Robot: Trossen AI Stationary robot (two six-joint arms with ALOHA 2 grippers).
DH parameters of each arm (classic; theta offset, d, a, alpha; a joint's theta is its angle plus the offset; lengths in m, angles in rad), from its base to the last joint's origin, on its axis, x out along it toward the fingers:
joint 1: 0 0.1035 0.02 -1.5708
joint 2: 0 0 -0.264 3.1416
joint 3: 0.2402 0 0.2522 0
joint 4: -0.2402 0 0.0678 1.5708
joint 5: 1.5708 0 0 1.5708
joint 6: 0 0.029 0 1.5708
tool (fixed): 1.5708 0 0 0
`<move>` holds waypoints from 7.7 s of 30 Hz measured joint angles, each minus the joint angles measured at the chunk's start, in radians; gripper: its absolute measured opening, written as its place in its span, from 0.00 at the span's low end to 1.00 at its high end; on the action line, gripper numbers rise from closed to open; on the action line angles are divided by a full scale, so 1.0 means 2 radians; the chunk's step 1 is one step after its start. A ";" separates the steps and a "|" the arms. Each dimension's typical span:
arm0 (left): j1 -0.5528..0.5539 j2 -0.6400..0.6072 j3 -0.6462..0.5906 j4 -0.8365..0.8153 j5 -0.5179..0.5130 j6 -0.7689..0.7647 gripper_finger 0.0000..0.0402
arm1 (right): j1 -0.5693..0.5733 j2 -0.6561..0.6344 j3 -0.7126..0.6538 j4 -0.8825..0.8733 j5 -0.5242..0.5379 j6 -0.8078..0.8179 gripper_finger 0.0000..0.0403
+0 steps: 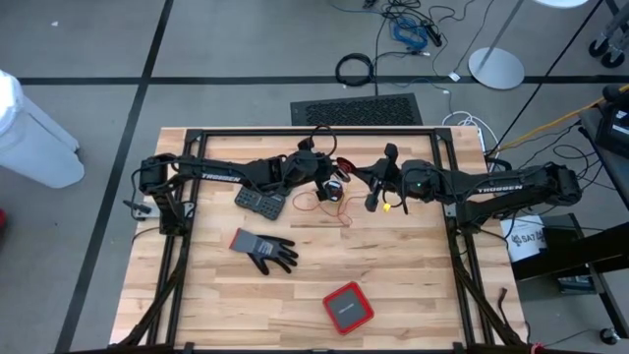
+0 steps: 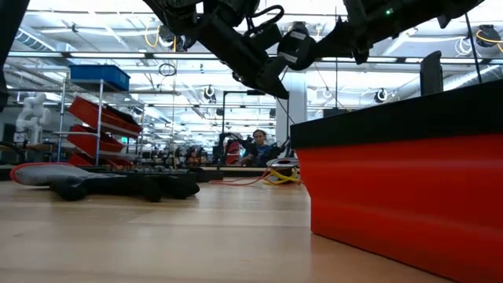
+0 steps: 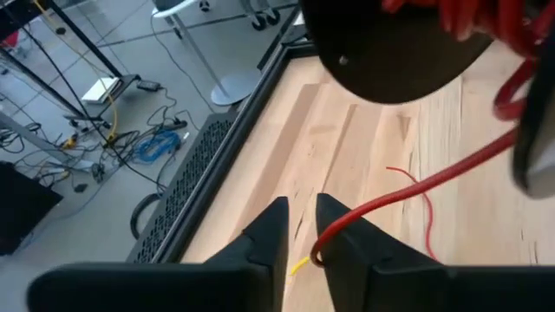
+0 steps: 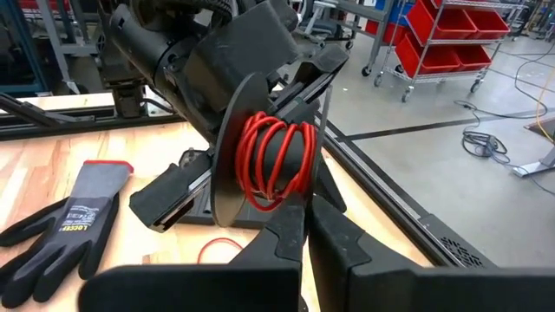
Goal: Coil cords
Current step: Coil the red wire onto the spool
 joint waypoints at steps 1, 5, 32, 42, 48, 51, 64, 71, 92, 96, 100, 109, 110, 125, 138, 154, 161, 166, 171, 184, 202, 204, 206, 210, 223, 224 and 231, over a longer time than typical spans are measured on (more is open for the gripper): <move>0.000 0.000 0.000 0.000 0.000 0.006 0.20 | 0.000 -0.001 0.000 -0.002 0.000 0.000 0.00; 0.000 0.000 0.000 0.007 0.012 0.011 0.26 | 0.000 -0.009 0.000 -0.006 -0.001 0.000 0.00; 0.000 -0.020 0.000 0.009 0.071 -0.011 0.55 | 0.000 -0.064 0.001 -0.016 0.000 -0.005 0.00; 0.006 0.016 0.000 0.047 0.107 -0.021 0.54 | 0.000 -0.089 0.000 -0.016 -0.011 -0.002 0.00; 0.005 0.046 0.000 0.061 0.112 -0.020 0.54 | 0.000 -0.099 0.000 -0.019 -0.014 -0.002 0.00; 0.006 0.049 0.000 0.063 0.114 -0.019 0.53 | 0.000 -0.107 0.000 -0.024 -0.014 -0.003 0.00; 0.014 0.049 0.000 0.073 0.147 -0.019 0.27 | 0.000 -0.119 0.000 -0.033 -0.014 -0.004 0.00; 0.027 0.049 0.000 0.044 0.135 -0.017 0.03 | 0.003 -0.119 0.000 -0.068 -0.027 -0.002 0.00; 0.021 -0.031 0.000 -0.010 0.141 -0.046 0.00 | -0.012 -0.021 0.000 -0.212 0.071 0.008 0.00; 0.001 -0.031 0.000 -0.023 0.140 -0.047 0.00 | -0.021 -0.001 0.000 -0.197 0.098 0.007 0.00; -0.014 -0.031 0.000 -0.021 0.134 -0.052 0.00 | -0.025 0.017 0.000 -0.170 0.107 -0.001 0.00; -0.031 -0.016 0.000 0.052 0.131 -0.081 0.00 | -0.029 0.065 0.000 -0.046 0.117 -0.006 0.00; -0.032 -0.014 0.001 0.053 0.130 -0.086 0.00 | -0.029 0.069 0.000 -0.035 0.121 -0.007 0.00; -0.036 0.046 0.000 0.092 0.026 -0.124 0.00 | -0.021 0.066 0.000 0.037 0.120 -0.008 0.00; -0.029 0.045 0.000 0.102 -0.042 -0.060 0.03 | -0.006 -0.002 -0.001 0.015 0.063 0.008 0.00; -0.014 0.045 0.000 0.139 0.017 -0.031 0.34 | 0.006 -0.082 0.000 -0.014 0.025 0.017 0.00; -0.002 0.045 0.000 0.138 0.046 -0.032 0.35 | 0.017 -0.110 0.000 -0.026 0.025 0.018 0.00; -0.002 0.045 0.000 0.138 0.050 -0.028 0.32 | 0.017 -0.128 0.000 -0.048 0.025 0.017 0.00; 0.001 0.045 0.000 0.134 0.060 -0.028 0.24 | 0.017 -0.138 0.000 -0.068 0.025 0.020 0.00; 0.002 0.045 0.000 0.036 0.097 -0.002 0.20 | 0.017 -0.162 0.000 -0.112 0.028 0.026 0.00; -0.007 0.031 0.000 0.031 0.182 -0.010 0.20 | 0.016 -0.164 0.000 -0.195 0.027 0.033 0.00; -0.011 0.019 0.000 0.035 0.186 -0.011 0.20 | 0.016 -0.164 0.000 -0.200 0.022 0.033 0.00; -0.016 0.007 0.000 0.045 0.186 -0.011 0.20 | 0.016 -0.164 0.000 -0.205 0.006 0.033 0.00; -0.025 -0.009 0.000 0.076 0.194 -0.008 0.20 | 0.016 -0.164 0.000 -0.204 -0.014 0.037 0.00; -0.030 -0.008 0.000 0.094 0.187 -0.007 0.20 | 0.017 -0.129 0.000 -0.174 -0.035 0.039 0.00; -0.030 -0.008 0.000 0.094 0.190 -0.007 0.20 | 0.017 -0.124 0.000 -0.168 -0.037 0.038 0.00; -0.030 -0.008 -0.001 0.087 0.229 -0.020 0.20 | 0.017 -0.096 0.000 -0.147 -0.038 0.030 0.00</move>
